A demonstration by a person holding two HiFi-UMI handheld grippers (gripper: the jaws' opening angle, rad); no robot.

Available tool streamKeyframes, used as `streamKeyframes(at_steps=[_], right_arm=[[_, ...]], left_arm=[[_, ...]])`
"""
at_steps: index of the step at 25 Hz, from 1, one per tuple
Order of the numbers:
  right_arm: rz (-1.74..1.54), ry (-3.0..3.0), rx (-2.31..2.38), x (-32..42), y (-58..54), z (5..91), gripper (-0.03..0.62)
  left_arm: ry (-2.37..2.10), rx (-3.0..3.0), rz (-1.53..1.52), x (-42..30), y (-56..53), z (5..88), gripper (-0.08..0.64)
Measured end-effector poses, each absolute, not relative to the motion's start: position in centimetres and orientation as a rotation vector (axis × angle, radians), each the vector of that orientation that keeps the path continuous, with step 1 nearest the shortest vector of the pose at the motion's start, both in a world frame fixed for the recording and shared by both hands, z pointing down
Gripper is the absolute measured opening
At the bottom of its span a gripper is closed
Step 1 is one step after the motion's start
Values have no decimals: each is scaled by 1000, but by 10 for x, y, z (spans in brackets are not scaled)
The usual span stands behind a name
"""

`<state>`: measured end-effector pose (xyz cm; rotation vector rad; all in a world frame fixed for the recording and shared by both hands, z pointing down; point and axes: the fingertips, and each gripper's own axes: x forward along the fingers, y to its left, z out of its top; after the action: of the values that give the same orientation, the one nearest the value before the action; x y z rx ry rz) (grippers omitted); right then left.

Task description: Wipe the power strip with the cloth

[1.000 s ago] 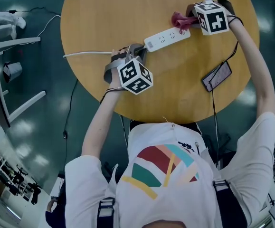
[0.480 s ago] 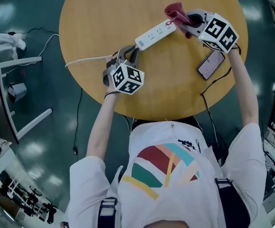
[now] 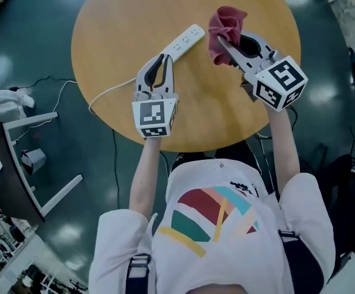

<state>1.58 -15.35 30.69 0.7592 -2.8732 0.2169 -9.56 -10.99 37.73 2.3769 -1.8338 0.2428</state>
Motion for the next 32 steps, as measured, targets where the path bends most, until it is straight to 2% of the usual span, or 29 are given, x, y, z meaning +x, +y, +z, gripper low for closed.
streamKeyframes(at_steps=[3,8,17,32], right_arm=[[348,-2989,916,32,-119,287,38],[414,-3027,1028,71,-50,295,38],[383,-3021,927,88,69,324,38],[314,-2916,1035,119,103,340,38]], left_arm=[[-1851,2382,125,-84,-84,344,43],[-1873,2430,48,-45,-29,319,43],[-1877,2482,20,6,57,303,43],[-1834,2564,52,33,88,297,43]])
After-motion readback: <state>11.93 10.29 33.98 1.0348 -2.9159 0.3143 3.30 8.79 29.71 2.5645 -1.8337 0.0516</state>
